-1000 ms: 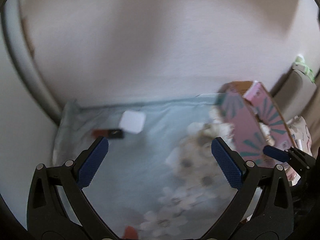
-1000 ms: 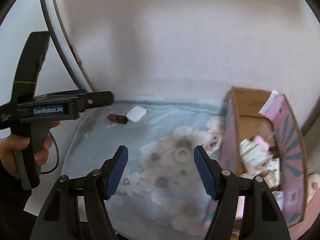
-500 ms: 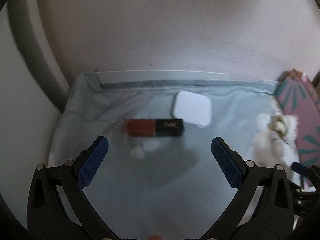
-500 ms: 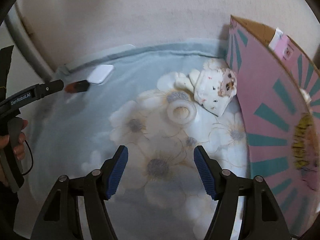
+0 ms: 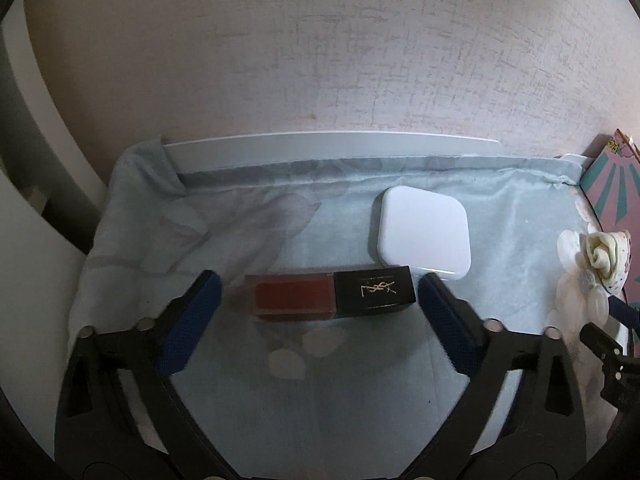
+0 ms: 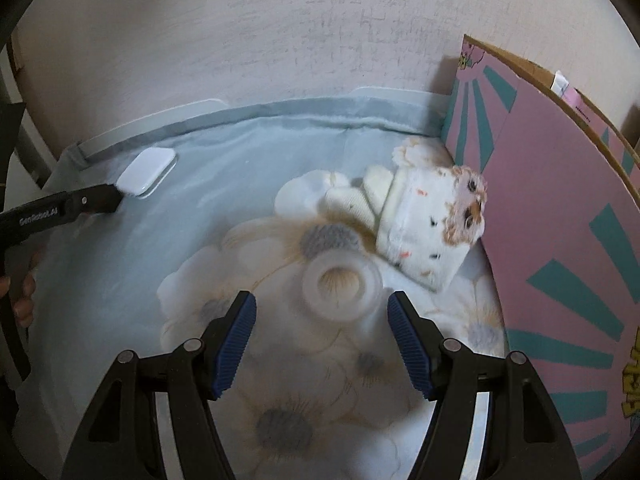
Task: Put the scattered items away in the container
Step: 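Grasp clear ring with right tool while left tool grasps red-black lipstick, then carry ring and lipstick into the cardboard box and release both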
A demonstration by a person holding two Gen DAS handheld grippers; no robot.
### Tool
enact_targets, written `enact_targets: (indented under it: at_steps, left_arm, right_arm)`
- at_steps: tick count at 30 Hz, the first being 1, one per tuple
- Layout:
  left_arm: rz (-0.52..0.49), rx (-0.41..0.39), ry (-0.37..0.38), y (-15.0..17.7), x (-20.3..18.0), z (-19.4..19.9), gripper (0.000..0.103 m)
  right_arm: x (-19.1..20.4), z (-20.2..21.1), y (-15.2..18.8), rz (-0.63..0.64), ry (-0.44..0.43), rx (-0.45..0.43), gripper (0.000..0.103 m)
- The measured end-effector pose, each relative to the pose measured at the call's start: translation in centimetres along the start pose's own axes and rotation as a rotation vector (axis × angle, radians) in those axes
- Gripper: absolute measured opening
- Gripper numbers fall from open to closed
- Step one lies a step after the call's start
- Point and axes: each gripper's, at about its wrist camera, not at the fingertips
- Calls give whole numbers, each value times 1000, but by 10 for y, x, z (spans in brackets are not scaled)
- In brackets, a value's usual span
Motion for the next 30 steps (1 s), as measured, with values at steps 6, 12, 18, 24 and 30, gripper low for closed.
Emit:
enact_targets:
  at_steps: [6,12,18,24,30]
  left_arm:
    - [-14,-9,17,3,1,-3,83]
    - [-9,-1,19,4,3,-2,83]
    - [-1,-17,24,-4,-11,19,83]
    - [-22,-58,43,-22,-31,59,83]
    - [-56,-106,80,-62,-65,103,83]
  right_arm:
    - [6,-3,-4,30,24,-30,48]
    - [12,-2,-8,60,3,-41,39]
    - [11,9,-15,73,-17,-58,39]
    - [8,39,-37,76,-62,-114,39]
    - [-11,83,-56,59,-113,-216,39]
Point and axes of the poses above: each gripper's, at about its wrist camera, not at the fingertips, and z roughly against the way its jaws point, x to its left, y to its underside, and after that the axes turned 10 degrees about y, right-handed
